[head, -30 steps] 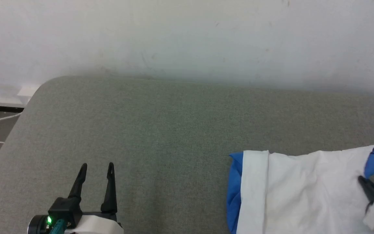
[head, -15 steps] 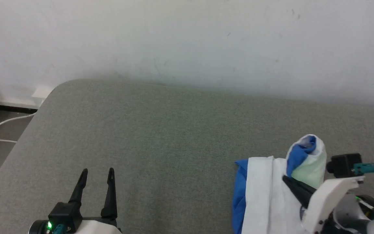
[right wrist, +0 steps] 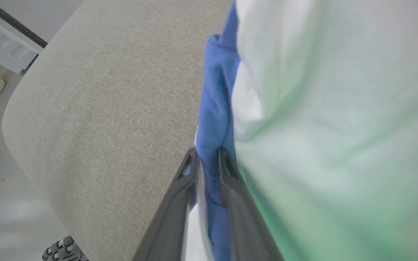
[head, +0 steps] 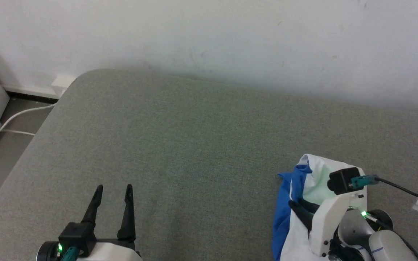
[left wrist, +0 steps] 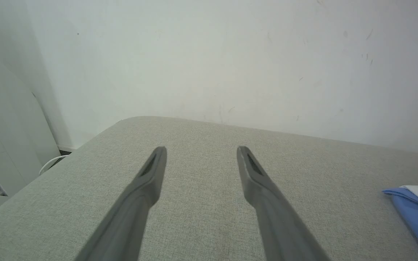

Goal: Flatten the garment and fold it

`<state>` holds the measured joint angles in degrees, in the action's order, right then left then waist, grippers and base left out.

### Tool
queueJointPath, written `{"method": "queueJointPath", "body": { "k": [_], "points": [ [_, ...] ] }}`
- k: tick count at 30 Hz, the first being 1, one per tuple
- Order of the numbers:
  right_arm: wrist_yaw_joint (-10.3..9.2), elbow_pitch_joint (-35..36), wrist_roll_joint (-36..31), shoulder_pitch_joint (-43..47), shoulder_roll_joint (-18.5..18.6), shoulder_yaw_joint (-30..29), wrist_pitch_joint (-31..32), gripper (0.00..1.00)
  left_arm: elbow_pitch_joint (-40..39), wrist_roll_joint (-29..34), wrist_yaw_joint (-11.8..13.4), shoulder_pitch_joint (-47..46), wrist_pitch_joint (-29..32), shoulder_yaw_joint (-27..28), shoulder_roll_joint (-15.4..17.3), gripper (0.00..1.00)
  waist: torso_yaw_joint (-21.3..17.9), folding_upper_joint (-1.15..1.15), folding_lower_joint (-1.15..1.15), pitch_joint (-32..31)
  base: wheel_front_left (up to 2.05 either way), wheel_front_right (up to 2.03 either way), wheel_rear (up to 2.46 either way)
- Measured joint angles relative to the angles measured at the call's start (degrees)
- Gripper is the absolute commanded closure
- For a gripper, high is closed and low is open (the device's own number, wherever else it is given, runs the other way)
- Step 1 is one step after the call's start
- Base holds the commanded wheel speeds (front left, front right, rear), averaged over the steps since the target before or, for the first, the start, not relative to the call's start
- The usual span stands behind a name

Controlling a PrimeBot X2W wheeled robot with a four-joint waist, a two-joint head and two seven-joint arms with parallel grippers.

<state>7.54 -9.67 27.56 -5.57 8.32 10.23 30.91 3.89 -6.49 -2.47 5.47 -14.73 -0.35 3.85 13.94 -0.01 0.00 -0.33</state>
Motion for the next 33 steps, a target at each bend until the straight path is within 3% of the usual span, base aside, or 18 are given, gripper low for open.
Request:
{"method": "queueJointPath", "body": {
  "k": [19,26,31,33],
  "points": [
    [0.09,-12.52,2.74,-7.99,3.55,11.34,-5.27,0.00,1.79,-0.05,0.18,-3.57,0.00,-2.03,-0.64,0.00,0.97,0.00,0.00,4.67,0.00,0.00,0.00],
    [0.07,-7.24,3.92,-8.30,8.12,13.85,-11.01,0.00,2.02,-0.03,0.14,-3.42,0.00,-0.92,-0.67,0.00,-0.90,0.00,0.00,2.60,0.00,0.00,0.00],
    [0.07,0.63,3.47,-8.64,12.02,11.10,-17.47,0.00,0.67,-0.02,-0.02,-2.16,0.00,0.64,-0.65,0.00,-3.16,0.00,-0.01,0.89,0.00,0.00,0.00],
    [0.07,3.70,-0.08,-9.04,14.44,9.72,-21.71,0.00,0.16,-0.03,-0.10,-1.90,0.00,1.08,-0.66,0.00,-4.23,0.00,-0.01,0.33,0.00,0.00,0.00]
  ]
}}
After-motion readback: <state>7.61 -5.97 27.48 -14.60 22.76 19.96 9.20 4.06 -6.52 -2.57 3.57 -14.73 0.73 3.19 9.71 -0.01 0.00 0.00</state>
